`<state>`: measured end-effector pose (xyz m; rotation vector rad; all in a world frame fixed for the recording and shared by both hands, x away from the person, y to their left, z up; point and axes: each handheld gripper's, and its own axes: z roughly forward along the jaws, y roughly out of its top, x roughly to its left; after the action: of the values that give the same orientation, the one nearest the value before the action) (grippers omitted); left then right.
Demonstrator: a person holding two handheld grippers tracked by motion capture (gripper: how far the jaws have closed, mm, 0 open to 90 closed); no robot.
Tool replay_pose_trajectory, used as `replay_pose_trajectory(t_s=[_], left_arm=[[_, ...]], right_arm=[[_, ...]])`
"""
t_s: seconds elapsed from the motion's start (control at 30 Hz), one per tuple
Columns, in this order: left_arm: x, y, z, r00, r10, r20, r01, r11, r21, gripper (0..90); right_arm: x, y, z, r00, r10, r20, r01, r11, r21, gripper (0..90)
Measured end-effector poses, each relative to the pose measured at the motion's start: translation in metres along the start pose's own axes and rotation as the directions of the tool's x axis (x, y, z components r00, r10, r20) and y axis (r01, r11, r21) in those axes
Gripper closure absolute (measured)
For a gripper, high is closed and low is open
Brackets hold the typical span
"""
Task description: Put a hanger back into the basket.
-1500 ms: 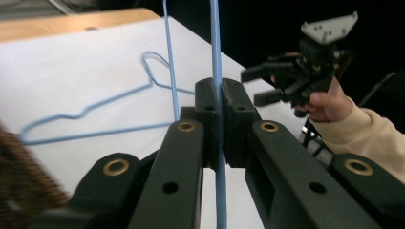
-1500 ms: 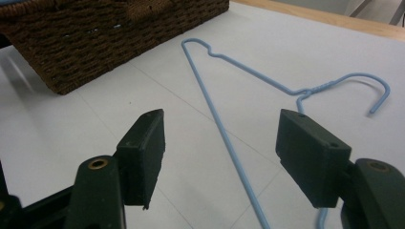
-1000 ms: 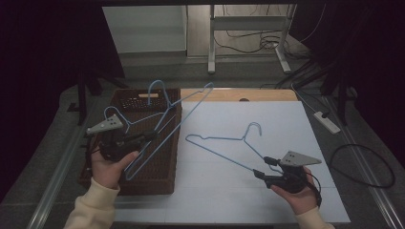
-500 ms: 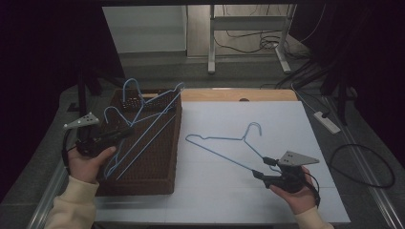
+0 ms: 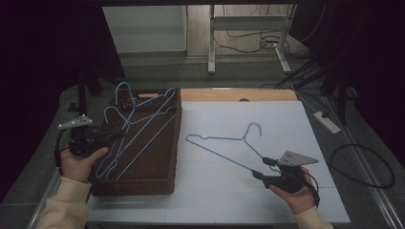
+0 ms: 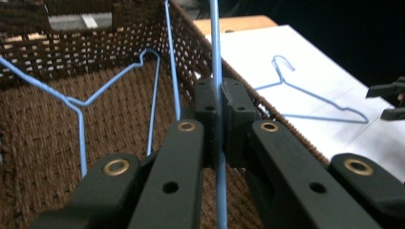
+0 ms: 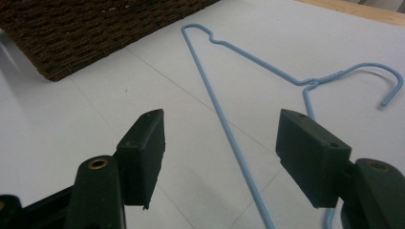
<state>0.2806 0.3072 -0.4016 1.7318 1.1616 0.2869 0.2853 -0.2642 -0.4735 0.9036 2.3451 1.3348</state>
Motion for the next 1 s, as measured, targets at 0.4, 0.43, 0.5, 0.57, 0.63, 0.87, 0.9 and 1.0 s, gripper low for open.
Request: replay_pose_trajectory(t_s=[0.4, 0.43, 0.5, 0.57, 0.63, 0.87, 0.9, 1.0], left_arm=[[0.006, -0.005, 0.026, 1.0, -0.003, -0.008, 0.004, 0.9943, 0.106, 86.5], [0.006, -0.006, 0.029, 1.0, 0.0, -0.009, 0.001, 0.9925, 0.122, 86.5], [0.008, -0.008, 0.039, 0.9999, 0.003, -0.013, -0.001, 0.9878, 0.155, 86.5], [0.008, -0.008, 0.041, 0.9999, -0.002, -0.014, 0.005, 0.987, 0.161, 86.5], [0.011, -0.009, 0.045, 0.9998, -0.012, -0.013, 0.014, 0.9854, 0.169, 86.5], [0.017, -0.012, 0.05, 0.9989, -0.034, -0.031, 0.039, 0.9816, 0.187, 86.5], [0.018, -0.012, 0.05, 0.9987, -0.035, -0.038, 0.041, 0.9806, 0.191, 86.5], [0.02, -0.014, 0.051, 0.9963, -0.034, -0.079, 0.051, 0.9751, 0.216, 86.4]], right_arm=[[-0.001, 0.0, -0.001, 1.0, 0.002, 0.001, -0.002, 1.0, 0.0, 34.9], [-0.001, 0.0, -0.001, 1.0, 0.002, 0.001, -0.002, 1.0, 0.0, 34.9], [-0.001, 0.0, -0.001, 1.0, 0.003, 0.0, -0.003, 1.0, -0.002, 34.9], [0.0, 0.0, -0.001, 1.0, 0.001, 0.0, -0.001, 1.0, -0.002, 35.0], [0.0, 0.001, -0.001, 1.0, 0.001, 0.0, -0.001, 1.0, -0.001, 35.0], [0.0, 0.001, -0.001, 1.0, 0.002, 0.001, -0.002, 1.0, -0.001, 34.9], [0.0, 0.001, -0.001, 1.0, 0.003, 0.001, -0.003, 1.0, -0.001, 35.0], [0.0, 0.001, -0.001, 1.0, 0.002, 0.001, -0.002, 1.0, -0.001, 34.9]])
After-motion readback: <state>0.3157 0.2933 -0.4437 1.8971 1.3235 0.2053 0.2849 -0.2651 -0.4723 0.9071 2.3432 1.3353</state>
